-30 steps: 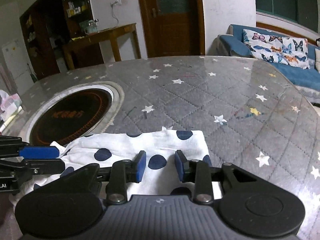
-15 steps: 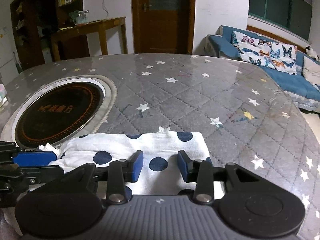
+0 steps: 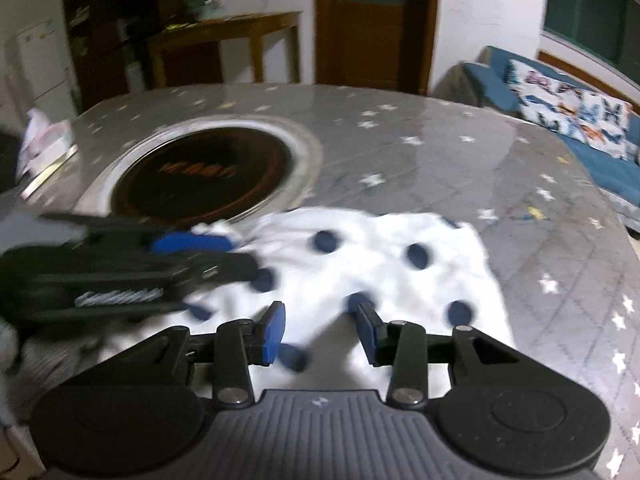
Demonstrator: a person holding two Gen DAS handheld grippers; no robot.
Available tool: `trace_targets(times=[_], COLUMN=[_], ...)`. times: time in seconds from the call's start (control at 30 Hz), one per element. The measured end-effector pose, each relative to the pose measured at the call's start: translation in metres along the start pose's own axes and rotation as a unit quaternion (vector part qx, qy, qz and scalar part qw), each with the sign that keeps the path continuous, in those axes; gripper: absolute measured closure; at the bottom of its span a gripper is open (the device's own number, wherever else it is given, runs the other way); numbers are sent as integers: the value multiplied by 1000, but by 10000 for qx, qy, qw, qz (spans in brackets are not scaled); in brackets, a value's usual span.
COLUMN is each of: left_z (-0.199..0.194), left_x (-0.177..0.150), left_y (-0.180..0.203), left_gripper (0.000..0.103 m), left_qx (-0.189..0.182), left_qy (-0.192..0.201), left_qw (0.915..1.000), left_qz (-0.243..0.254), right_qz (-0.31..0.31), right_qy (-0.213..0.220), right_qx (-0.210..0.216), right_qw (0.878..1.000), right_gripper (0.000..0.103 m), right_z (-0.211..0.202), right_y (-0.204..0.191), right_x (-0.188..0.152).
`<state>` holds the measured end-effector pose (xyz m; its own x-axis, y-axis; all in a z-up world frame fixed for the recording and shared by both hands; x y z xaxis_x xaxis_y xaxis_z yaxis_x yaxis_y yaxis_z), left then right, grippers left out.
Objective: Fold clothes
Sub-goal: 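Lower the pants onto the table and open the right gripper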
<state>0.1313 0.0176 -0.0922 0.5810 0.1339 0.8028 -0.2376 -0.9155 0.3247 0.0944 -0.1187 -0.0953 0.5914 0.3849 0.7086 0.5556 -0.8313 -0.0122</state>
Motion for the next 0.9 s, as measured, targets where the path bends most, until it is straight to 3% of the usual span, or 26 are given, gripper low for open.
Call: trace_targets(times=[0.17,0.33,0.7,0.9], left_z=[-1,0,-1,-1], left_x=[0,0,-1,0], left_y=[0,0,-3,-4], left_gripper=[71,71,71,71], left_qx=[-20,-34,-93,-103], left_qy=[-2,6,19,23], left_qw=[10000,10000,9999,9999], left_qz=[-29,-34,-83,-79], right_qz=[-258,-206,799,994], right_qy=[-129,-119,83,-117], right_qx=[179,185,-634,-719], right_qw=[9994,9995,9947,9924], right_gripper=[64,64,63,62], right_z=[4,-4,-22,-9], right_y=[-28,-31,38,52], right_x=[-10,-10,-11,-29])
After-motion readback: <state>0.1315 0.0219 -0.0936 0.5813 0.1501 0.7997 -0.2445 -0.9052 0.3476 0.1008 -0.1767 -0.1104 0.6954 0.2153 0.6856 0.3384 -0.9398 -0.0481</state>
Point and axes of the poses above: each gripper's, at about its wrist camera, not at the fingertips, and z roughly the way its jaws point, y to its right, x to its top, the point moved 8 cm from there along z, roughly the way its jaws point, and after that the axes turned 3 degrees about y, right-handed, at the moved point
